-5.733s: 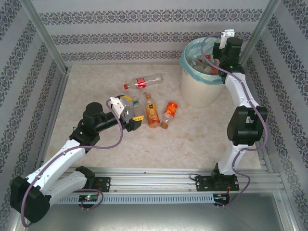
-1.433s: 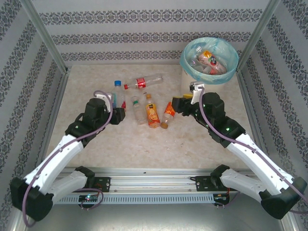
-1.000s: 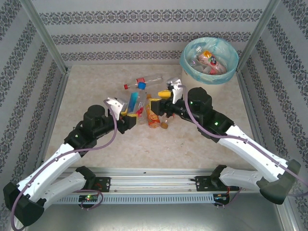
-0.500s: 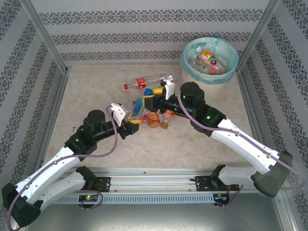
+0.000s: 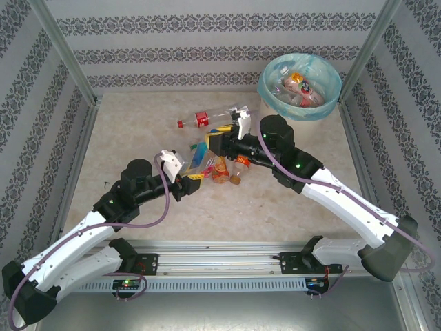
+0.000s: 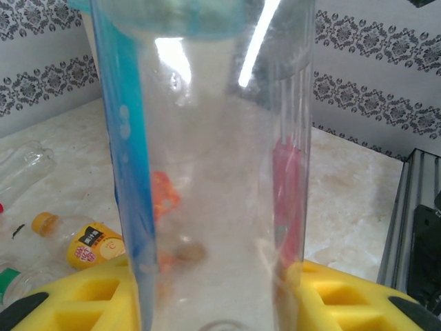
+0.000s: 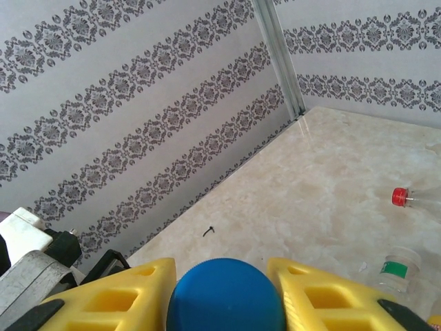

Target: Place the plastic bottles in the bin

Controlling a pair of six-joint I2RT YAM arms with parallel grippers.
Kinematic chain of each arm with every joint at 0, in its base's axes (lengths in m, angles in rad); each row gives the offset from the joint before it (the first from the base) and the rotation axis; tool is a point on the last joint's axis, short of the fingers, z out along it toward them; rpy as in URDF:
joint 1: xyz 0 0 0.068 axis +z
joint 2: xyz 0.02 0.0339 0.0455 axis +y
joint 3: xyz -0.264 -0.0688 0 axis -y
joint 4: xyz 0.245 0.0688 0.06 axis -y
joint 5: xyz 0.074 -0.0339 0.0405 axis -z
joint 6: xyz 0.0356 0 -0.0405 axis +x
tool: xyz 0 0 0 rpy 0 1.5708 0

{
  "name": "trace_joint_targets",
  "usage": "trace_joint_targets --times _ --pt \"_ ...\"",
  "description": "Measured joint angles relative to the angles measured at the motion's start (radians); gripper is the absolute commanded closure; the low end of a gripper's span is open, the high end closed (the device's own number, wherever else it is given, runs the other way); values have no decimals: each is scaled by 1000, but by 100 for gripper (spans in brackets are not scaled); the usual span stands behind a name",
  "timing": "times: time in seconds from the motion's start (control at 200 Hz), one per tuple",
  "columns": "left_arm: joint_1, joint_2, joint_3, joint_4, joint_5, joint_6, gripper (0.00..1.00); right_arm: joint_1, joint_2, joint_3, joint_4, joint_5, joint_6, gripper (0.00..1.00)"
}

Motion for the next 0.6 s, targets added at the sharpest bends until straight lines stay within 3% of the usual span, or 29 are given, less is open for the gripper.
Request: trace_joint_targets --times 0.13,0.2,0.475,0.605 --pt "-5 0 0 0 -11 5 54 0 -3 -4 4 -1 16 83" --pt "-6 0 0 0 -15 5 45 0 -5 -5 4 -1 15 93" --pt "-6 -42 -2 3 -64 23 5 -13 -18 -20 -13 47 -2 100" --pt "-11 -100 -37 52 -83 22 0 -35 -32 -10 -62 92 -39 100"
